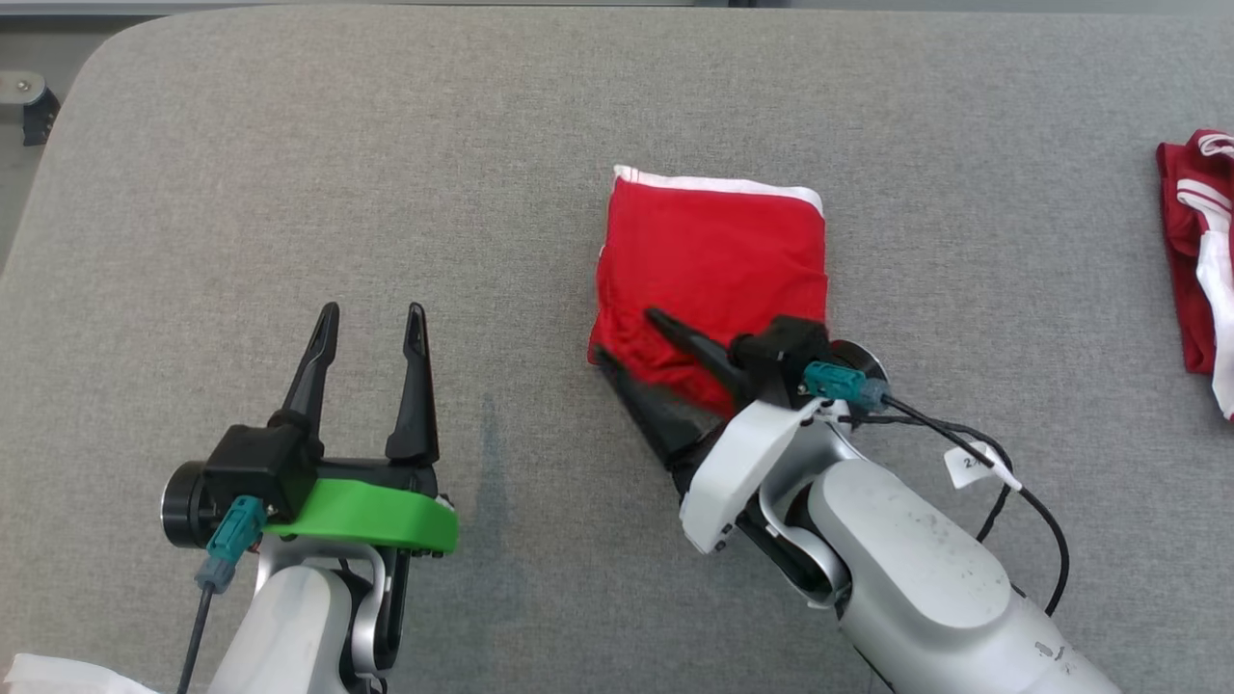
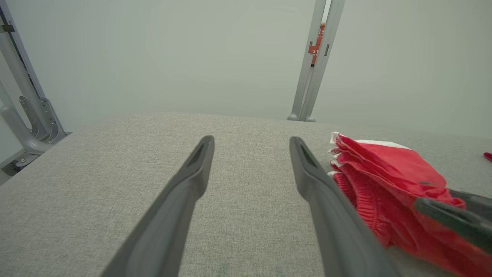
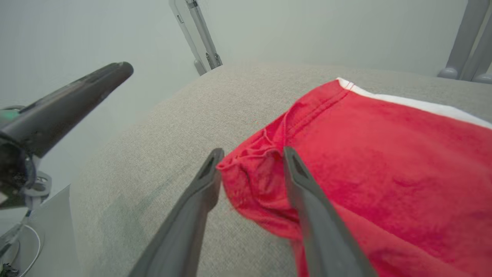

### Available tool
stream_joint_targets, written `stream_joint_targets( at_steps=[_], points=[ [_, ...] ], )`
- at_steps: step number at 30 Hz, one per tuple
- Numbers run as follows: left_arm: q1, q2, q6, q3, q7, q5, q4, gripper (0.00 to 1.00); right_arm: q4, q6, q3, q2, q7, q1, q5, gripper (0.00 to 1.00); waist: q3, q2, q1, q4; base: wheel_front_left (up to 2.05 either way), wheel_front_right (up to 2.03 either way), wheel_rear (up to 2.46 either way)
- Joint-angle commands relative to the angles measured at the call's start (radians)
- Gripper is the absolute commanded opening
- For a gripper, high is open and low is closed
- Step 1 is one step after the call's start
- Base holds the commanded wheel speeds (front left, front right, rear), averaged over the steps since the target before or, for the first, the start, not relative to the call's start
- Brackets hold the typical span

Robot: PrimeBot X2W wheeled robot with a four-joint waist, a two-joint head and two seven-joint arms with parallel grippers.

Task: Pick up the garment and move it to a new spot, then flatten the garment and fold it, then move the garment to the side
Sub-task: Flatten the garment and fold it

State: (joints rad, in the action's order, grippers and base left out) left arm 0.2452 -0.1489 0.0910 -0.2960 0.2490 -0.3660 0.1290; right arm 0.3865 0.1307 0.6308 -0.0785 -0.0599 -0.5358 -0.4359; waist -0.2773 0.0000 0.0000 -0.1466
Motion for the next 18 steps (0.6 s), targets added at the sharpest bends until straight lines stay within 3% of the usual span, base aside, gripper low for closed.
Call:
stream_joint_targets(
  at_steps=[1, 7, 18],
  points=[
    [0.001, -0.002, -0.001, 0.003, 0.007, -0.003, 0.002, 1.00, -0.003, 0.000, 0.006, -0.011, -0.031, -0.011, 0.014, 1.00, 0.001, 0.0000, 0.0000, 0.003, 0.00, 0.00, 0.00],
    [0.000, -0.016, 0.009, 0.012, 0.009, 0.010, 0.006, 1.00, -0.074, 0.000, -0.039, -0.053, -0.150, 0.008, 0.055, 1.00, 0.011, 0.0000, 0.0000, 0.023, 0.00, 0.00, 0.00],
    [-0.056, -0.061, 0.043, 0.045, 0.005, 0.016, -0.002, 1.00, -0.274, 0.000, -0.505, -0.114, -0.148, 0.271, 0.148, 1.00, 0.076, 0.0000, 0.0000, 0.094, 0.00, 0.00, 0.00]
  ],
)
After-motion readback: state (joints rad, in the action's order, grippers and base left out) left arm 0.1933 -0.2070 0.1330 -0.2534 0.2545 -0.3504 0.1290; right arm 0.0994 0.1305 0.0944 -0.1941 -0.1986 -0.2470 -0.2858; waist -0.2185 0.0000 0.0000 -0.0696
